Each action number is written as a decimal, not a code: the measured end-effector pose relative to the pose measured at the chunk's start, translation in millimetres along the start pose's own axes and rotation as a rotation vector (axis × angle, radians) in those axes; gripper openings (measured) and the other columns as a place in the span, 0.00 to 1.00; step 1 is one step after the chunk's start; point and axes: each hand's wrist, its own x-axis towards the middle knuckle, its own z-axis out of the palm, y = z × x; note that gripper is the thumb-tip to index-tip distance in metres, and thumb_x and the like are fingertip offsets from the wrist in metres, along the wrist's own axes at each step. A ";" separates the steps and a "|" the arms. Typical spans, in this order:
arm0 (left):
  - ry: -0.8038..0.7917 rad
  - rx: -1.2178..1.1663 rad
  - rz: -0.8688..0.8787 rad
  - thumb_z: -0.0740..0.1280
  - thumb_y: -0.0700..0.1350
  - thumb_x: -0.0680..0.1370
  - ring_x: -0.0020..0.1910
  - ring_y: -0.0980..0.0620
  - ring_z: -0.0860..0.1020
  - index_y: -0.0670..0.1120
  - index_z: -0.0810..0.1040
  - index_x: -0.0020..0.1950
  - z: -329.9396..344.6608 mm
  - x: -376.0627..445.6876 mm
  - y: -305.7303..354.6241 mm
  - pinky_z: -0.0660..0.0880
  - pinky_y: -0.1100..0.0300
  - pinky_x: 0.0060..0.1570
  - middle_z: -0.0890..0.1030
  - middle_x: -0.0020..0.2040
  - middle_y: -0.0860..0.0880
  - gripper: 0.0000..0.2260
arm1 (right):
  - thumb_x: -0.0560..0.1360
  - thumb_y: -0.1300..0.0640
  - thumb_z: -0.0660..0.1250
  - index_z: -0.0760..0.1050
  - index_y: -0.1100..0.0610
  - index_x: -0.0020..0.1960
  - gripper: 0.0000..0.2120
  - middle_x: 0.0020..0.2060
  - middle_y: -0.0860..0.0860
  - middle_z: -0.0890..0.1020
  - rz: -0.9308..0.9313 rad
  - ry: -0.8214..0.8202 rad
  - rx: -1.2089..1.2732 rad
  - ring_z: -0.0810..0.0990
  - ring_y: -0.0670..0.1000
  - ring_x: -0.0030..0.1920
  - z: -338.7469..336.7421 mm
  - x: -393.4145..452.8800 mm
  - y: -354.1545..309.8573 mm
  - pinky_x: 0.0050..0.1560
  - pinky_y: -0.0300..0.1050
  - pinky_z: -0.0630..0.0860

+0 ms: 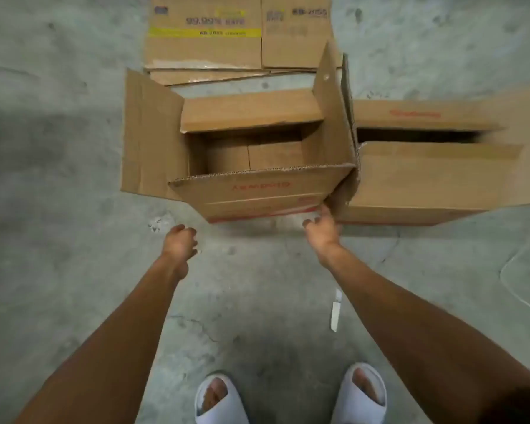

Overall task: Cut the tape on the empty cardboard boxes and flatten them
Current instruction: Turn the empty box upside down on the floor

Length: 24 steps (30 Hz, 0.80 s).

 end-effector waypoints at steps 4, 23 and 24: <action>-0.005 -0.076 0.096 0.53 0.35 0.82 0.50 0.47 0.77 0.46 0.58 0.78 10.2 76.6 -11.1 0.71 0.56 0.55 0.75 0.56 0.42 0.24 | 0.76 0.62 0.61 0.62 0.59 0.75 0.28 0.70 0.58 0.70 -0.076 0.224 0.015 0.68 0.62 0.69 35.8 68.2 23.8 0.71 0.51 0.65; -0.007 -0.042 0.337 0.57 0.34 0.74 0.58 0.49 0.73 0.54 0.70 0.69 62.1 104.0 -22.1 0.69 0.53 0.54 0.77 0.60 0.50 0.26 | 0.78 0.62 0.60 0.61 0.44 0.76 0.30 0.71 0.48 0.70 -0.447 0.049 0.166 0.70 0.49 0.69 -6.4 119.7 60.1 0.67 0.49 0.72; 0.029 -0.040 0.378 0.58 0.38 0.76 0.59 0.49 0.73 0.54 0.70 0.70 57.8 96.6 -18.0 0.68 0.53 0.55 0.77 0.61 0.50 0.23 | 0.76 0.62 0.61 0.64 0.43 0.74 0.29 0.69 0.48 0.71 -0.477 0.072 0.156 0.72 0.49 0.68 -10.9 113.6 55.0 0.66 0.51 0.74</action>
